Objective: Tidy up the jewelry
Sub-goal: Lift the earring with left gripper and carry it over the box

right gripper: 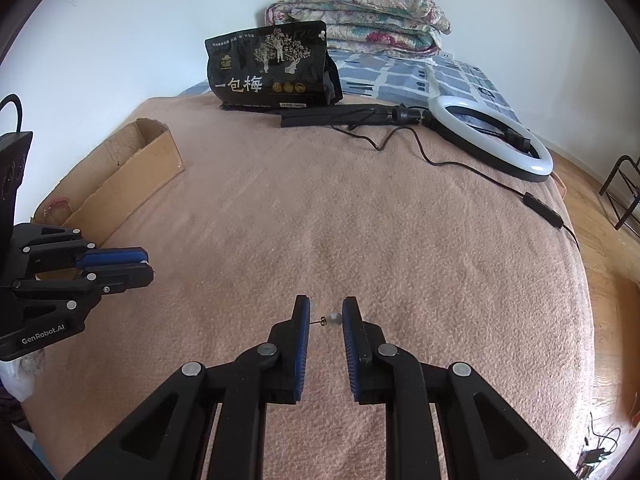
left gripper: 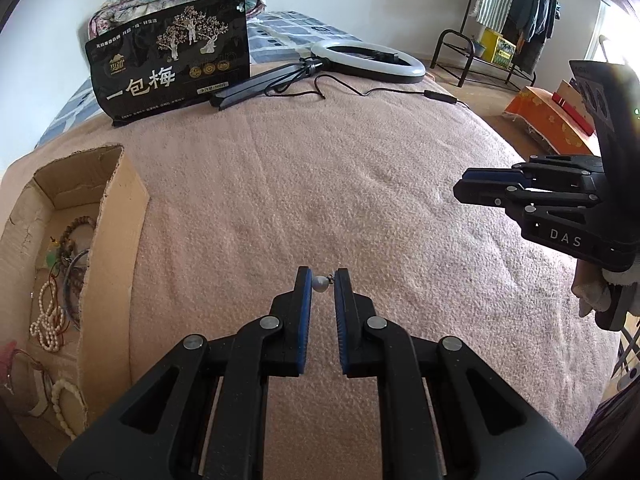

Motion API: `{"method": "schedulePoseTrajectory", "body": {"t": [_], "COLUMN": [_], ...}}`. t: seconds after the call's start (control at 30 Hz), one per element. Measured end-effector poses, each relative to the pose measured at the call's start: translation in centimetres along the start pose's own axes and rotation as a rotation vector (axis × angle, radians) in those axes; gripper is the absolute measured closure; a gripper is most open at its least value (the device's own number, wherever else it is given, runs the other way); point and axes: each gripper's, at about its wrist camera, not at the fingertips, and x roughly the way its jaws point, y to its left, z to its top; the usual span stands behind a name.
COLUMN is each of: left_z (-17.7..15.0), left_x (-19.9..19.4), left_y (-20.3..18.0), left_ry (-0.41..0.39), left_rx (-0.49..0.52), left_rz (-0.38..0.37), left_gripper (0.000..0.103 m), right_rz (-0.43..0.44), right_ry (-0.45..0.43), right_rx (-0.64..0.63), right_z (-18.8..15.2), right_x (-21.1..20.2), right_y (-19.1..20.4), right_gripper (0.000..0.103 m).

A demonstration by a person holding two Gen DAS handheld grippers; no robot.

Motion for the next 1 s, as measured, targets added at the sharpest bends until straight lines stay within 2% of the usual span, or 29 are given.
{"method": "schedulePoseTrajectory", "body": {"t": [0.37,1.0], "left_z": [0.1,-1.7], "left_x": [-4.2,-11.5], "left_y": [1.8,8.8], "left_ry": [-0.032,-0.089], "left_rx": [-0.014,-0.093], "left_rz": [0.012,0.066], "left_gripper": [0.093,0.093], "right_rz": [0.018,0.103], "right_ry": [-0.034,-0.096], "right_rx": [-0.034,-0.096], "right_z": [1.8,6.3], "right_x": [-2.3,-4.4], "right_y": [2.9,10.8], "right_gripper": [0.088,0.088]}}
